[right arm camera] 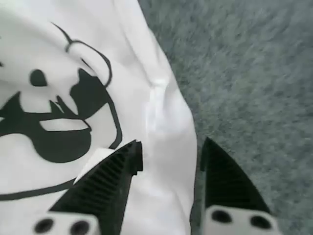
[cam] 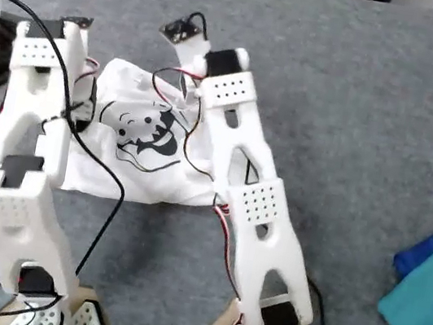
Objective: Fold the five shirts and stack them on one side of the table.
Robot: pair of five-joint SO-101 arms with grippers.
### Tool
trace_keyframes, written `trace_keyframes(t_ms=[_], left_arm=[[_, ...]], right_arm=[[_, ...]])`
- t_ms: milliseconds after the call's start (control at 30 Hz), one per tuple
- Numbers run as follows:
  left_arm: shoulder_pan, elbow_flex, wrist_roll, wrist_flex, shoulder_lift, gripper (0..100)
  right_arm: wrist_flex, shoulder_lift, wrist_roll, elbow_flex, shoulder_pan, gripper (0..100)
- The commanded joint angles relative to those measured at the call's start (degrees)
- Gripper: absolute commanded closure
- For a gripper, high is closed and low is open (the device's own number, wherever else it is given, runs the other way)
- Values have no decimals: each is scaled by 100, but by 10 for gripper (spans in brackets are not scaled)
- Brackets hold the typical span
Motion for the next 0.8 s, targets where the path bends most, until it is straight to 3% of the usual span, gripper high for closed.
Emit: trace_keyframes(t_ms=[0, 100, 267, 433, 500, 767], left_arm=[[167, 1257, 62, -404, -1033, 981], [70, 2453, 26, -844, -1789, 981], [-580, 4202, 18, -1415, -3240, 981], [-1415, 5319, -413, -1477, -4664, 981], [-1714, 5618, -536, -1451, -5112, 981], [-1978, 6251, -738, -1495, -5727, 979]], right_arm=[[132, 136, -26, -312, -4, 898], [299, 119, -26, -321, 48, 998], [396, -251, -53, -268, 435, 993], [387, -998, 9, -13, 699, 990], [387, -1305, 396, 119, 752, 989], [44, -1719, 651, 145, 725, 749]])
